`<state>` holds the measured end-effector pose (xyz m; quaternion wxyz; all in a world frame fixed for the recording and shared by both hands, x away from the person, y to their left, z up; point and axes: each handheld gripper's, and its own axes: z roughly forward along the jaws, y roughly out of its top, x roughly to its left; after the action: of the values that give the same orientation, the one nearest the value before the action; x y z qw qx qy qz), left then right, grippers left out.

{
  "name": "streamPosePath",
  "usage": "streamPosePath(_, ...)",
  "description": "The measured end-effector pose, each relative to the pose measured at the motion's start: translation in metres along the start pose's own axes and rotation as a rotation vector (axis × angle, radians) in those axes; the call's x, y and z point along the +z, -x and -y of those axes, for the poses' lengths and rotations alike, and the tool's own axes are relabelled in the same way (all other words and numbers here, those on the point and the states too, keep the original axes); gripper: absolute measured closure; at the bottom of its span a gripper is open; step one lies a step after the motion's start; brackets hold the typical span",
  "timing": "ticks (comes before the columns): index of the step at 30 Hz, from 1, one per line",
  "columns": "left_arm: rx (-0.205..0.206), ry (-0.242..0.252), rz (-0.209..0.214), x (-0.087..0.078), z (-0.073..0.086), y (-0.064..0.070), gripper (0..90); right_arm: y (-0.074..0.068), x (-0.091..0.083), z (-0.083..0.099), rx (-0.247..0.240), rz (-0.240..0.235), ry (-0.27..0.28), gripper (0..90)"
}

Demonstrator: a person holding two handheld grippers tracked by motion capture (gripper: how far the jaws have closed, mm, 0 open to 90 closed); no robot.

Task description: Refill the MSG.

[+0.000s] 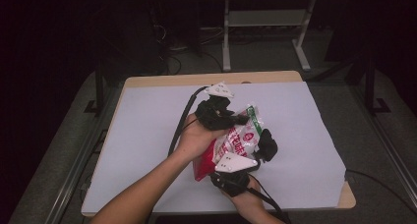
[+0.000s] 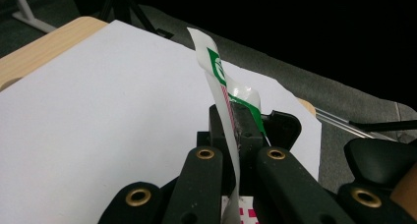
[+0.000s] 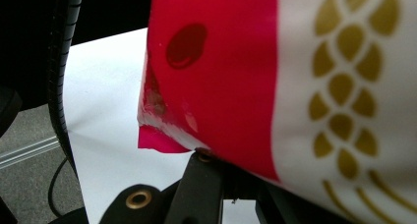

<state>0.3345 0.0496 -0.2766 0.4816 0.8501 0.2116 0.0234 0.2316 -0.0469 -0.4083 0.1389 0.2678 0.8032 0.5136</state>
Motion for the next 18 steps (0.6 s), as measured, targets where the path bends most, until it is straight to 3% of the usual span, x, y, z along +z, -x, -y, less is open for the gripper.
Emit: streamPosePath(18, 0.0, -0.017, -0.01, 0.002, -0.0016, 0.0004, 90.0, -0.0006, 0.0002, -0.0002, -0.003, -0.005, 0.01, 90.0)
